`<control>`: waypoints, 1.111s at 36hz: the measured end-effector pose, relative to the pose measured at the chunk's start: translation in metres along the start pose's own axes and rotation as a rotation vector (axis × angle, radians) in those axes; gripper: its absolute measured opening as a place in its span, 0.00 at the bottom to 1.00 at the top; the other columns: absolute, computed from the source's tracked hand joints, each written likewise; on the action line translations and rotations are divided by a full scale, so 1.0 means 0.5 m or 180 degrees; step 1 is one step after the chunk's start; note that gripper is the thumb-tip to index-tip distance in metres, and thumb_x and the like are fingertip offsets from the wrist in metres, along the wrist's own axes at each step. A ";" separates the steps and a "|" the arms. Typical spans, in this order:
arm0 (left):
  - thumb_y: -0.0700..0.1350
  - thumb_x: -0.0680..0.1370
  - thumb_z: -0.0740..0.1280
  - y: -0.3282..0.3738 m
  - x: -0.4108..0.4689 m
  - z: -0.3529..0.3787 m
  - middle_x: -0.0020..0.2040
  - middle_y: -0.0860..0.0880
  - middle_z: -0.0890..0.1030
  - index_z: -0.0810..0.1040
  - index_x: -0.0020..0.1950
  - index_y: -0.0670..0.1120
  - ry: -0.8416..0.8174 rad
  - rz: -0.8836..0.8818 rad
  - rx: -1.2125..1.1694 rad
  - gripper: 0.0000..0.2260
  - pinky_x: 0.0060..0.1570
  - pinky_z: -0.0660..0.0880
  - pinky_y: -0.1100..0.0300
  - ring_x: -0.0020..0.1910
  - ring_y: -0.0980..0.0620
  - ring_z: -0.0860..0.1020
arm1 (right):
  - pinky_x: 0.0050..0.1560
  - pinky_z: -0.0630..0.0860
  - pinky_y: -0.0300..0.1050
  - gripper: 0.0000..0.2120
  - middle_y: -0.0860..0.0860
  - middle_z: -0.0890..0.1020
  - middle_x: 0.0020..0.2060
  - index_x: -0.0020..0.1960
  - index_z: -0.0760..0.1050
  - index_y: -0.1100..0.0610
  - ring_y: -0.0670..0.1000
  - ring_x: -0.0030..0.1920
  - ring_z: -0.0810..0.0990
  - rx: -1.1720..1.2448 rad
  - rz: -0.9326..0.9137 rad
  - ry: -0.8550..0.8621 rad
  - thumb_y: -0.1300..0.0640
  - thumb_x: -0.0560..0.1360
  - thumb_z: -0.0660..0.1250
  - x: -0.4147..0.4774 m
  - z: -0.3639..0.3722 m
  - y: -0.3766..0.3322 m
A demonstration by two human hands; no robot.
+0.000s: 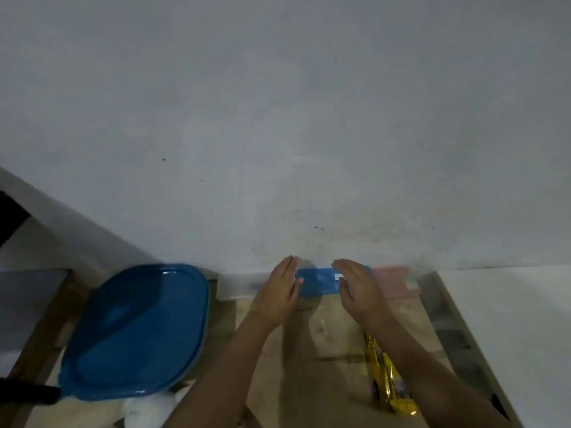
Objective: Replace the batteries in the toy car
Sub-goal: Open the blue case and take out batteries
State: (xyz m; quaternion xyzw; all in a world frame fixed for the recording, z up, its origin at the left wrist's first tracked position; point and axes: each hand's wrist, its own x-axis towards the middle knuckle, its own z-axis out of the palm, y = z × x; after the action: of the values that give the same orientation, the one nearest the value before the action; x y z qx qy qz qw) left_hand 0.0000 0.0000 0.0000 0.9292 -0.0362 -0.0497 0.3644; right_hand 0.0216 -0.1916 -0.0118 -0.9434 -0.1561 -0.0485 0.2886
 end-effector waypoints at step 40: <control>0.47 0.79 0.63 -0.076 0.082 0.148 0.72 0.44 0.66 0.65 0.72 0.41 0.0240 -0.0004 0.0596 0.23 0.71 0.54 0.62 0.72 0.49 0.64 | 0.55 0.77 0.52 0.23 0.59 0.83 0.52 0.57 0.78 0.65 0.57 0.53 0.82 -0.1956 -0.1792 0.0109 0.53 0.77 0.51 0.060 0.112 0.192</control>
State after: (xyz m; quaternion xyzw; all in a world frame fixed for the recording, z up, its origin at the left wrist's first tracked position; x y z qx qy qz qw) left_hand 0.0329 -0.0263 -0.0826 0.9604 -0.0263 -0.0114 0.2771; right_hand 0.0808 -0.2278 -0.1036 -0.9052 -0.3813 -0.1855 -0.0283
